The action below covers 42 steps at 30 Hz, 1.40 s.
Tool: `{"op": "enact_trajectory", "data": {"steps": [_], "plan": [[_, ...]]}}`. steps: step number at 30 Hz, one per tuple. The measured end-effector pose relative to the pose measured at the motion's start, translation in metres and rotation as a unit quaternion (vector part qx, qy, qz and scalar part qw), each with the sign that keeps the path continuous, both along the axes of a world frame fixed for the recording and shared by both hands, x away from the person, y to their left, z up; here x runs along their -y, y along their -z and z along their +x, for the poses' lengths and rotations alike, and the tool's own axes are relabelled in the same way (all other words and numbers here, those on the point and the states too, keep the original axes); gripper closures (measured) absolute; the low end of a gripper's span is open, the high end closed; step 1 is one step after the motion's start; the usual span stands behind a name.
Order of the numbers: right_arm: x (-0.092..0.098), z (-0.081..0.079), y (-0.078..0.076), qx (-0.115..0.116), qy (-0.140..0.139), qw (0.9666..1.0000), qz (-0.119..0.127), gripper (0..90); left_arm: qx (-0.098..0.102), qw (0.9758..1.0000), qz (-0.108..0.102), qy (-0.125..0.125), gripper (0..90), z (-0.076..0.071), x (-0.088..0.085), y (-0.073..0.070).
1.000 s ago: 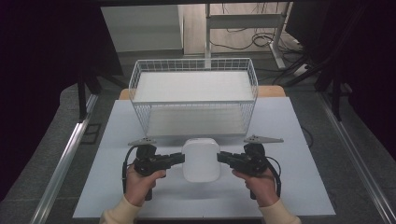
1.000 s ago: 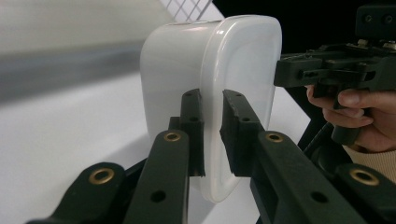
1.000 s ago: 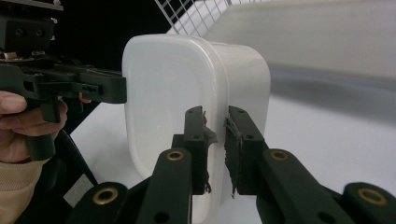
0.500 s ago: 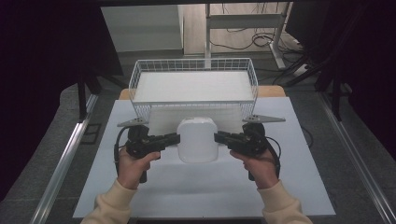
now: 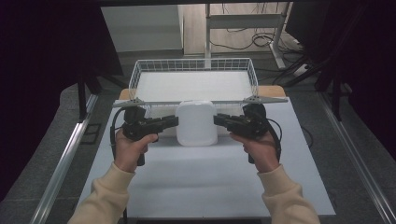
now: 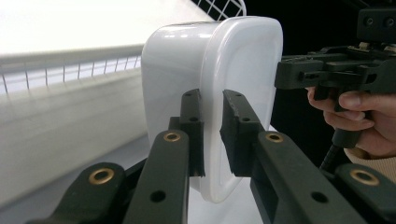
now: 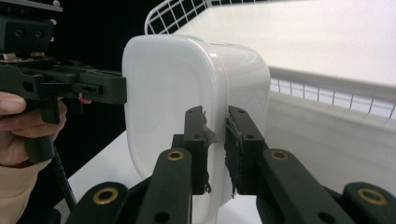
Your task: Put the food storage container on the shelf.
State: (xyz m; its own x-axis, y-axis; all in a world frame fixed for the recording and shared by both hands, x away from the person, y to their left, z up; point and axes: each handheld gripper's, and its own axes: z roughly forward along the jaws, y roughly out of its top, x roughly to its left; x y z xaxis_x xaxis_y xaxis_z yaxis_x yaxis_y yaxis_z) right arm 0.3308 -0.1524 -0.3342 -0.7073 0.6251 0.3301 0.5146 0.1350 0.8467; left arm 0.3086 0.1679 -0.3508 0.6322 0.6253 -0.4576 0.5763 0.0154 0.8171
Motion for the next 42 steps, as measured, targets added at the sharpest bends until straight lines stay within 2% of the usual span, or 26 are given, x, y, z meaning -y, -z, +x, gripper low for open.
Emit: {"op": "enact_trajectory", "data": {"steps": [5, 12, 15, 23, 24, 28, 30, 31, 34, 37, 42], "plan": [[-0.001, 0.008, -0.010, 0.006, 0.000, 1.0000, 0.001, 79.0, 0.005, 1.0000, -0.003, 0.003, 79.7, 0.010, -0.002, -0.010], [-0.002, 0.021, -0.022, 0.008, -0.001, 0.9999, 0.005, 79.1, 0.012, 0.9999, 0.004, 0.004, 79.7, 0.024, -0.003, -0.024], [-0.003, 0.028, -0.028, 0.009, 0.001, 0.9999, 0.008, 79.1, 0.009, 0.9999, 0.001, 0.004, 79.7, 0.032, -0.004, -0.031], [-0.005, 0.050, -0.052, 0.014, 0.003, 0.9999, 0.006, 79.0, 0.019, 0.9998, 0.008, 0.003, 79.8, 0.054, -0.006, -0.057], [-0.006, 0.056, -0.058, 0.012, 0.004, 0.9999, 0.006, 79.0, 0.019, 0.9998, 0.008, 0.003, 79.8, 0.057, -0.006, -0.059], [-0.007, 0.066, -0.065, 0.011, 0.005, 0.9999, 0.003, 79.0, 0.017, 0.9998, 0.008, 0.004, 79.7, 0.072, -0.008, -0.066], [-0.008, 0.073, -0.068, 0.008, 0.006, 0.9999, 0.003, 79.1, 0.011, 0.9999, 0.005, 0.005, 79.7, 0.080, -0.009, -0.068], [-0.009, 0.081, -0.070, 0.002, 0.007, 1.0000, 0.002, 79.1, 0.005, 0.9999, 0.005, 0.007, 79.7, 0.089, -0.010, -0.069], [-0.010, 0.089, -0.070, -0.007, 0.008, 0.9999, 0.000, 79.1, -0.003, 1.0000, 0.003, 0.007, 79.6, 0.098, -0.010, -0.068], [-0.012, 0.104, -0.067, -0.024, 0.013, 0.9996, -0.002, 79.0, -0.018, 0.9998, 0.000, 0.008, 79.7, 0.113, -0.011, -0.062], [-0.013, 0.117, -0.059, -0.045, 0.018, 0.9988, -0.001, 78.7, -0.036, 0.9993, -0.005, 0.006, 79.4, 0.127, -0.012, -0.054]]}}
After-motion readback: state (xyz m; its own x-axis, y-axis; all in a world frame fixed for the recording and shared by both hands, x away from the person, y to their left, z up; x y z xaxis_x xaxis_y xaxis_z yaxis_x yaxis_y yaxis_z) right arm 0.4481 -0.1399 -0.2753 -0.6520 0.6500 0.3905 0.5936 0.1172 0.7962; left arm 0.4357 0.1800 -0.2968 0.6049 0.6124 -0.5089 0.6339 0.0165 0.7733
